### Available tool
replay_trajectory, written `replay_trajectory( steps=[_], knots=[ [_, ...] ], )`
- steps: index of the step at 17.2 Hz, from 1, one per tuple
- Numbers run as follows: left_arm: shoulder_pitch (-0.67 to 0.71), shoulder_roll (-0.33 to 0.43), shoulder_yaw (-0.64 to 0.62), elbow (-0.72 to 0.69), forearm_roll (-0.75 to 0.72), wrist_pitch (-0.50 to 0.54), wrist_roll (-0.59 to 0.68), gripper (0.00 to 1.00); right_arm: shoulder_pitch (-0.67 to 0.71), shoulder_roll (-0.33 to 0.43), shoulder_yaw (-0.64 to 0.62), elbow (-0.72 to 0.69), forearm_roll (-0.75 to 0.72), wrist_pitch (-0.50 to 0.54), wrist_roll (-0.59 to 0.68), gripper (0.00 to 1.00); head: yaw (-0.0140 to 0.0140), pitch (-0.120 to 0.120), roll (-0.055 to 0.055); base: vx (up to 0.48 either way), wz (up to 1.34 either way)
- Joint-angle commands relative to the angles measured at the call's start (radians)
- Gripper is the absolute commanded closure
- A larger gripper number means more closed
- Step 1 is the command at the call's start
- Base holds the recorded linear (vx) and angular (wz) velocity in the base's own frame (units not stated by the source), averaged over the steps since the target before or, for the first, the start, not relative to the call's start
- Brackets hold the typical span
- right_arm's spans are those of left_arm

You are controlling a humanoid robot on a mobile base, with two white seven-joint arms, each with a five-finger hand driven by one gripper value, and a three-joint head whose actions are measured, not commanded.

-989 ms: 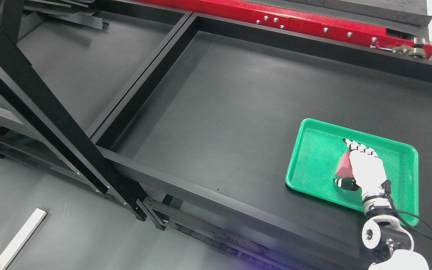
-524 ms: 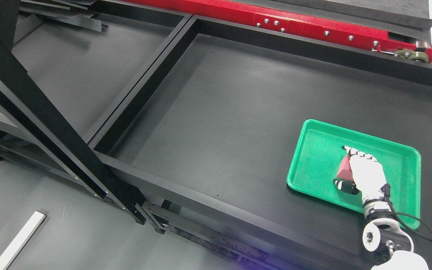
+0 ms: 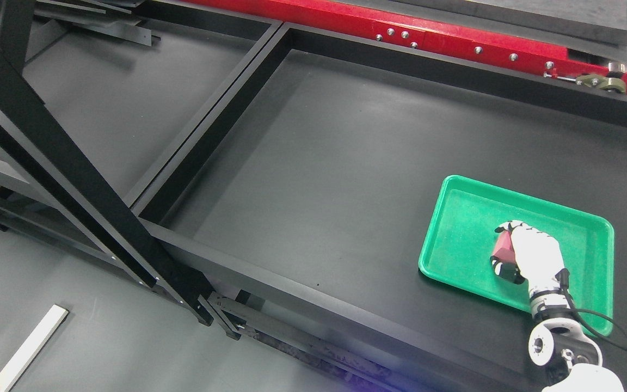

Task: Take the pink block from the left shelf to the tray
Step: 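Close the right hand fingers around the pink cube, then lift the pink cube up out of the green tray with the right hand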

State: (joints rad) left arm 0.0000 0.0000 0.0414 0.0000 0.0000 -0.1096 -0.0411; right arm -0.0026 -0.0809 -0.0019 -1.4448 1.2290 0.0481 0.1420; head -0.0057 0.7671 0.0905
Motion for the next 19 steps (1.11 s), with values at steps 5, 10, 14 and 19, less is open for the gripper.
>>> replay_trajectory(
  steps=[5,10,14,19],
  knots=[
    [-0.023,0.017,0.0,-0.017,-0.002,0.001,0.0,0.0,-0.046,-0.023,-0.087,0.015,-0.048,-0.091,-0.077,0.98,0.0,0.0,0.0,0.002,0.02],
    [-0.023,0.017,0.0,-0.017,-0.002,0.001,0.0,0.0,-0.037,-0.023,-0.145,-0.054,-0.166,-0.155,-0.228,0.97,0.0,0.0,0.0,0.0,-0.01],
    [-0.023,0.017,0.0,-0.017,-0.002,0.001,0.0,0.0,-0.013,-0.022,-0.184,-0.175,-0.192,-0.192,-0.231,0.96,0.0,0.0,0.0,0.001,-0.01],
    [-0.023,0.017,0.0,-0.017,-0.002,0.001,0.0,0.0,0.01,-0.017,-0.225,-0.238,-0.255,-0.214,-0.233,0.96,0.0,0.0,0.0,0.0,0.0]
  ],
)
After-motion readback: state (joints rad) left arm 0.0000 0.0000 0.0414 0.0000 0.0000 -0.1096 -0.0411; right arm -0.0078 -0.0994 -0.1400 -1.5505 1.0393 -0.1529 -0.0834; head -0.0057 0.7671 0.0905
